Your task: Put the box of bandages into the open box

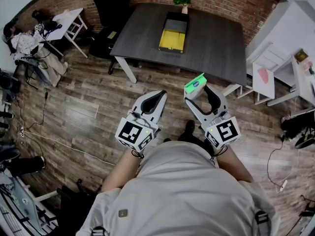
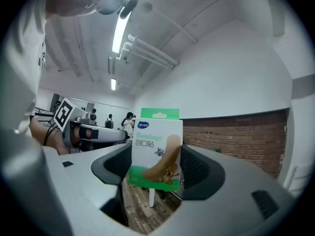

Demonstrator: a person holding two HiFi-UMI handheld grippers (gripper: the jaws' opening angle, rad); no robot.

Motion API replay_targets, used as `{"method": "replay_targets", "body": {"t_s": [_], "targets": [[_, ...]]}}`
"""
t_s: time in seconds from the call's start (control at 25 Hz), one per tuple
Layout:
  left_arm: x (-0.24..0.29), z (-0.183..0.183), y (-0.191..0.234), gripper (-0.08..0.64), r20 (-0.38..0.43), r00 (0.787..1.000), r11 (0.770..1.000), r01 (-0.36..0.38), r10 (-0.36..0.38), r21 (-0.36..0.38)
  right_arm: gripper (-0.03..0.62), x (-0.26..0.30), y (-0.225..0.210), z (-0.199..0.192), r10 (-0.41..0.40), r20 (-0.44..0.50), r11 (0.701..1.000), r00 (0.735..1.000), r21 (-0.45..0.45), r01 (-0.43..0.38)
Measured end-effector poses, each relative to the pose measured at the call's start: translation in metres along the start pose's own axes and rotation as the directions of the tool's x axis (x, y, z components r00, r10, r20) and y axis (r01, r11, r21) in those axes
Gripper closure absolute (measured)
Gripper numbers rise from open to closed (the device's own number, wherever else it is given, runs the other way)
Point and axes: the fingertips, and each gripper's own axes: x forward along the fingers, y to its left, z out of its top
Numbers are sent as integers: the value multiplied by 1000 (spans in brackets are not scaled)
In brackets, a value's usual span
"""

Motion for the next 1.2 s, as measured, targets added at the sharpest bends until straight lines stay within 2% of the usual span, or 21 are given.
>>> {"method": "replay_targets", "body": {"t_s": [0.44,0.76,0.96,1.2], "targets": [[9,-4,-1,545,-12,1000,1000,-16,16,0,290,3,-10,-6,22,-4,1000,1000,21,-22],[33,-13,10,545,-34,998,999,-46,46,-8,288,15,-36,-16,43,-19,998,999,40,-42],[60,-19,19,545,-51,996,997,-69,68,-22,288,25,-61,-24,59,-22,997,998,50,-57],[124,-29,28,545,-69,995,997,-77,76,-23,288,38,-122,-34,75,-2,994,997,78,-74]]}}
